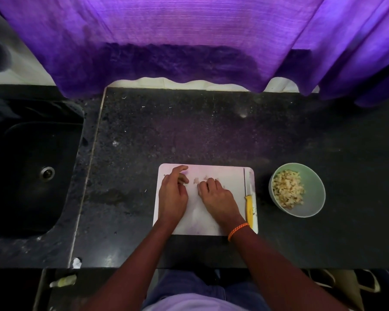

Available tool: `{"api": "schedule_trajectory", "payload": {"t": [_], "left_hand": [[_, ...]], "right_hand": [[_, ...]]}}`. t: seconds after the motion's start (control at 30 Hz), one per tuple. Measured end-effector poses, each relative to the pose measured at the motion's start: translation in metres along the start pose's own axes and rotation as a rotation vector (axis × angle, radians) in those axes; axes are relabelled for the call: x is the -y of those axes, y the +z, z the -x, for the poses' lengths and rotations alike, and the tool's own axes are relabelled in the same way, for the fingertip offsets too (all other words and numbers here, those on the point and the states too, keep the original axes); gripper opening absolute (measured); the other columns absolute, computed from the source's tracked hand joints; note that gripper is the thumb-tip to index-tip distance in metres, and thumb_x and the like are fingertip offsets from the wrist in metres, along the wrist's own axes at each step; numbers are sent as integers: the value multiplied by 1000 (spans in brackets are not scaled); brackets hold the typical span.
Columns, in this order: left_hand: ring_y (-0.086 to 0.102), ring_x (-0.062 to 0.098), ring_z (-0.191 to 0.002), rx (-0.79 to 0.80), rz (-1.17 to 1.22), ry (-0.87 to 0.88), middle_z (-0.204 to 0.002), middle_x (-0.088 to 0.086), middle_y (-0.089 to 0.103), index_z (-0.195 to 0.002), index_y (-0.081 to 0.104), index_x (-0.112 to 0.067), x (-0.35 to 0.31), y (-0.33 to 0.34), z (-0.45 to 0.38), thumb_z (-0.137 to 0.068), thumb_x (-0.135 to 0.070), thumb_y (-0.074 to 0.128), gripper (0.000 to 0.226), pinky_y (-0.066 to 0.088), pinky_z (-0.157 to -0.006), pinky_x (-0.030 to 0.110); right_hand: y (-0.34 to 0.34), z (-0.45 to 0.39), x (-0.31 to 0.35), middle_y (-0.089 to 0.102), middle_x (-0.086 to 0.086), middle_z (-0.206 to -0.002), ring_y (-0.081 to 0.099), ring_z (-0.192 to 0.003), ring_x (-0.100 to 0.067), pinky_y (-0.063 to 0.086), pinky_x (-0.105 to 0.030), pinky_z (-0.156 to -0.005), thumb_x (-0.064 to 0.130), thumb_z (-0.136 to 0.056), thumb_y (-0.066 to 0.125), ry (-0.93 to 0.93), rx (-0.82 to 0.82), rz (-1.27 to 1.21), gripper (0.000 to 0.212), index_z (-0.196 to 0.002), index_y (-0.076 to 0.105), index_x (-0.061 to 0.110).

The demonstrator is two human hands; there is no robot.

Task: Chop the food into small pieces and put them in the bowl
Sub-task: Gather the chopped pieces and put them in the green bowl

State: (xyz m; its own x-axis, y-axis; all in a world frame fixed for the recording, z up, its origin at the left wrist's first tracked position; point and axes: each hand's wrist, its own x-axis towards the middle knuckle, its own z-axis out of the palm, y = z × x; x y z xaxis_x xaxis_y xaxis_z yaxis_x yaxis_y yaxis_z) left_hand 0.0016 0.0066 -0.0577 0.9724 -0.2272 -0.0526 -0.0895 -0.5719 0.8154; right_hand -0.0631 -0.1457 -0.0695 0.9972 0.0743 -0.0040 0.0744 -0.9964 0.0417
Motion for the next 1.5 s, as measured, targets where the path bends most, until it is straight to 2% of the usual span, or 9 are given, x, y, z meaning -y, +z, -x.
{"api": "schedule_trajectory", "payload": {"t": [0.17, 0.27, 0.37, 0.5, 0.77, 0.97, 1.13, 1.27, 1.5], "left_hand": [[62, 17, -99, -22, -8, -4, -95, -17, 68, -129, 63, -31, -2, 4, 4, -86, 13, 48, 64, 46, -90, 23], [63, 18, -99, -29, -7, 7, -96, -16, 68, -127, 64, -30, -10, 5, 6, -85, 14, 49, 62, 40, -92, 15], [64, 17, -100, -38, -7, 26, -99, -15, 67, -123, 67, -28, -11, 5, 2, -85, 15, 49, 60, 49, -96, 31], [63, 15, -101, -46, -32, 62, -107, -11, 68, -118, 71, -24, -15, 6, -1, -83, 19, 48, 61, 53, -96, 39], [64, 11, -101, -30, -58, 73, -110, -13, 70, -111, 75, -21, -26, 13, -1, -87, 17, 52, 51, 54, -92, 29], [58, 10, -97, -102, -149, 77, -105, -14, 73, -104, 77, -26, -34, 18, 0, -88, 10, 60, 43, 46, -91, 36], [57, 14, -101, -115, -191, 60, -106, -15, 73, -102, 78, -30, -31, 16, -1, -90, 8, 62, 43, 44, -93, 42], [55, 12, -100, -117, -174, 51, -104, -14, 74, -101, 78, -29, -27, 15, -3, -88, 9, 63, 43, 49, -92, 46], [54, 13, -98, -109, -146, 57, -99, -15, 72, -100, 78, -26, -23, 10, -1, -83, 12, 60, 45, 51, -90, 46]], "right_hand": [[-12, -2, -2, 65, -9, -93, 65, -76, -21, 54, -32, -57, 13, -93, 70, 236, -21, -268, 17, -109, 67, 9], [-32, -10, 0, 63, -1, -76, 58, -67, -13, 48, -33, -59, 27, -102, 58, 595, -152, -726, 24, -83, 63, 12], [-45, -14, -5, 56, 1, -58, 49, -53, -9, 41, -32, -53, 28, -100, 61, 888, -313, -1126, 39, -67, 55, 8], [-62, -11, -25, 45, -9, -60, 39, -56, -21, 31, -36, -52, 36, -94, 65, 1056, -355, -1548, 48, -66, 46, 2], [-96, 27, -111, 52, 2, -60, 43, -54, -7, 31, -22, -52, 26, -101, 60, 1052, -618, -834, 36, -69, 53, 11], [-63, 55, -136, 62, -15, -113, 57, -103, -31, 50, -45, -84, 23, -100, 50, 897, -165, -190, 26, -114, 63, 5], [-72, 54, -136, 64, -20, -108, 59, -103, -35, 50, -51, -94, 15, -101, 47, 965, -276, -303, 25, -105, 65, -2], [-82, 47, -126, 57, -7, -93, 55, -86, -23, 47, -41, -77, 18, -99, 46, 981, -412, -500, 21, -87, 59, 8], [-86, 19, -42, 51, 5, -83, 46, -79, -13, 34, -22, -66, 23, -97, 46, 673, -385, -737, 19, -79, 50, 19]]}}
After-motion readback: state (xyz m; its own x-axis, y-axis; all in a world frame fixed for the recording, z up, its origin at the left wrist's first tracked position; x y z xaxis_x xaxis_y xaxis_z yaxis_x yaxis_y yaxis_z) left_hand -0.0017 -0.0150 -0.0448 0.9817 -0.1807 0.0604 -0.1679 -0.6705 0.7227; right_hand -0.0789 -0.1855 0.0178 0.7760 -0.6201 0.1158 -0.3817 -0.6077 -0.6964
